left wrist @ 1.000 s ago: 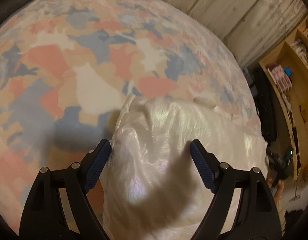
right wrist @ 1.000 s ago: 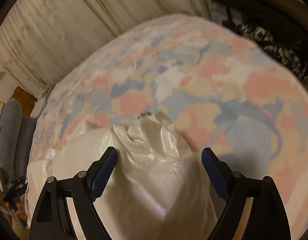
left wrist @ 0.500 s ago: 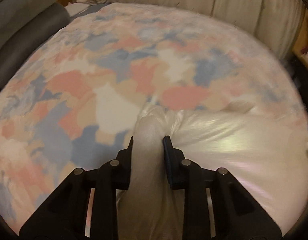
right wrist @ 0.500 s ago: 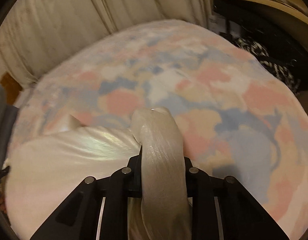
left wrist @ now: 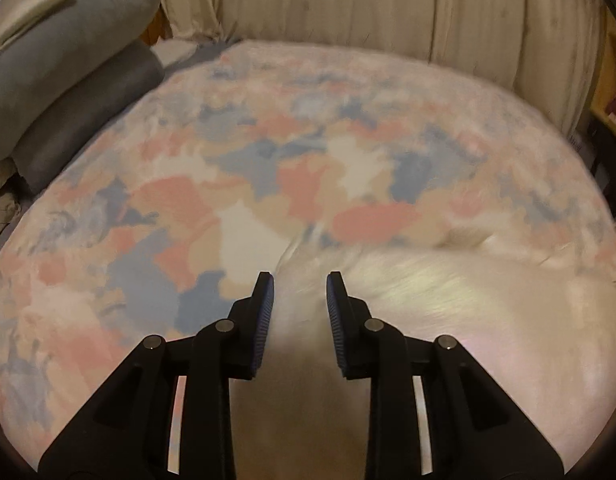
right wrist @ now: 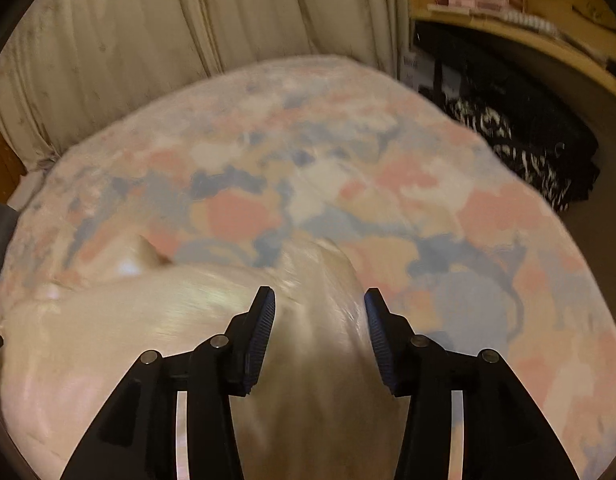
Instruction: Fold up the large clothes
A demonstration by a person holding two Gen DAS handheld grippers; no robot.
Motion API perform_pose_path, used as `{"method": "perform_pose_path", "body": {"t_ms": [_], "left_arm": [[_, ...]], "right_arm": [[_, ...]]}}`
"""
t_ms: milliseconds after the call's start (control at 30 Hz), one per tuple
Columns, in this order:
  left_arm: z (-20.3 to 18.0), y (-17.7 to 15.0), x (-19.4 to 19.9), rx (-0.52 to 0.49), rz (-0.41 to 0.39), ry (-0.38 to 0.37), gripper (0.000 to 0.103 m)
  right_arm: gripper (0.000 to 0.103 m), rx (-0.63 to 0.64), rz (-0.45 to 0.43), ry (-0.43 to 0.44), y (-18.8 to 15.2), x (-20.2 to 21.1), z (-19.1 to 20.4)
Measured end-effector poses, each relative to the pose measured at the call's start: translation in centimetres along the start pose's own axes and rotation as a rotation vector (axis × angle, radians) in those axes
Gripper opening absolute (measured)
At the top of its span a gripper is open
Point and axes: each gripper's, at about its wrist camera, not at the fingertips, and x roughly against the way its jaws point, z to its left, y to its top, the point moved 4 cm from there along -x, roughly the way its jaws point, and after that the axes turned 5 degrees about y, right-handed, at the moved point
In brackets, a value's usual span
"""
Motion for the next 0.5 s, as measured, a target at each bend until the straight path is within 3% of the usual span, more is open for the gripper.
{"method": "perform_pose_path", "body": {"t_ms": [167,267,300,400,500], "left_arm": [[-6.1,0.0,2.9,-0.060,-0.017,-0.097,0.024],[-10.6,-1.0,3.2,-0.113,-0.027,-0.119,0.024],[-11.9,-1.4,3.0,-0.126,-0.029,-0.126,0.024],[-14.9,-2.5,1.6,-0.136,-0.009,-0.129,0.024],[-16.5,-3.2,0.1,-0.157,-0.022,-0.078,0.024]], "right_arm": [[0.054,0.090,-0.044,0.055,0.2,2.0,7.1],[0.054,0.154,-0.122,0.004,0.1,3.2,11.7],[0.054,0.168,-0.133,0.029,0.0,3.4,13.2],[0.054,0.208,-0.082,0.125,-1.1,2.4,17.4],[0.054,0.293,-0.047,0.108,-2.5,-0.1,20.1]]}}
